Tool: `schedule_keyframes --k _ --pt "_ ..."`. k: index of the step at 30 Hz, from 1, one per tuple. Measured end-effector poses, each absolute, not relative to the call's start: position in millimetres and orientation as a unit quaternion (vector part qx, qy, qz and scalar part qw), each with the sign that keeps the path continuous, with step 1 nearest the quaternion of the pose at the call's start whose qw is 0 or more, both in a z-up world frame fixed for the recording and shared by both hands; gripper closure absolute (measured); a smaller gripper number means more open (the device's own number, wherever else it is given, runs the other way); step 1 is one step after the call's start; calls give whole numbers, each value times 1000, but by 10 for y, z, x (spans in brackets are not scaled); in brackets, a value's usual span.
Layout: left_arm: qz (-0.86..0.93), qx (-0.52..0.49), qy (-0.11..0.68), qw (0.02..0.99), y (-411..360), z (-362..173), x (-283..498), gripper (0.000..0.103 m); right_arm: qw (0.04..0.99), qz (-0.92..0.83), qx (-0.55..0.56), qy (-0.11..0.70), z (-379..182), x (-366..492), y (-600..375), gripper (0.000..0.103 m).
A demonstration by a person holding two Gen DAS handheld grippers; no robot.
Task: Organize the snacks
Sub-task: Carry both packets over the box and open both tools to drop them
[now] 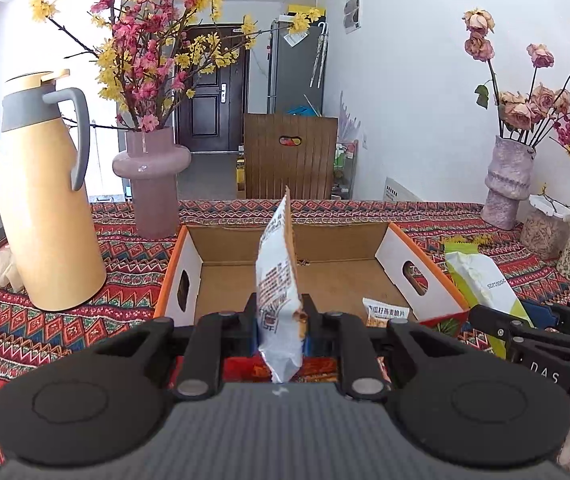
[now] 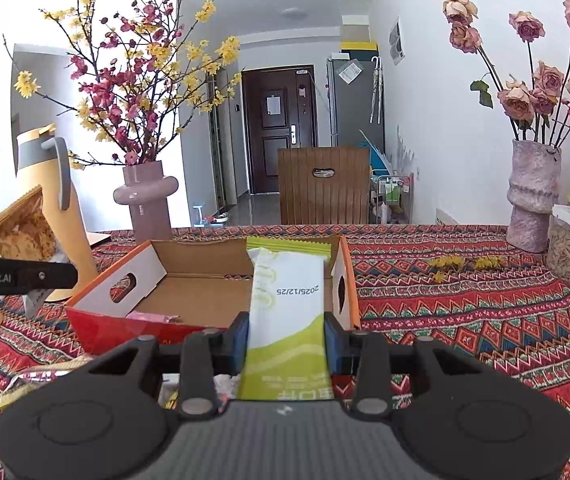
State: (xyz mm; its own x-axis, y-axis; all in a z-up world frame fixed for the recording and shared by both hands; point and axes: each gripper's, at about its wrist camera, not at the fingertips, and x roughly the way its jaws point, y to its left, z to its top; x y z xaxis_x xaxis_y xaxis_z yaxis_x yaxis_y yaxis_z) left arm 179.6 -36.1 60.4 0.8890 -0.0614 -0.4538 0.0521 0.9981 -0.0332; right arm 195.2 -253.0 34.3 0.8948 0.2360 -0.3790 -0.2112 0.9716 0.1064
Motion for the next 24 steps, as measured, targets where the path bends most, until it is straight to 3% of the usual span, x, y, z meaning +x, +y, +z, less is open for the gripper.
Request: schedule_keyframes --k 14,24 --pt "7 -35 238 971 -186 547 2538 84 974 126 12 188 512 2774 -2282 67" --pt "30 -56 268 961 0 217 2834 84 968 131 18 213 265 3084 -2208 66"
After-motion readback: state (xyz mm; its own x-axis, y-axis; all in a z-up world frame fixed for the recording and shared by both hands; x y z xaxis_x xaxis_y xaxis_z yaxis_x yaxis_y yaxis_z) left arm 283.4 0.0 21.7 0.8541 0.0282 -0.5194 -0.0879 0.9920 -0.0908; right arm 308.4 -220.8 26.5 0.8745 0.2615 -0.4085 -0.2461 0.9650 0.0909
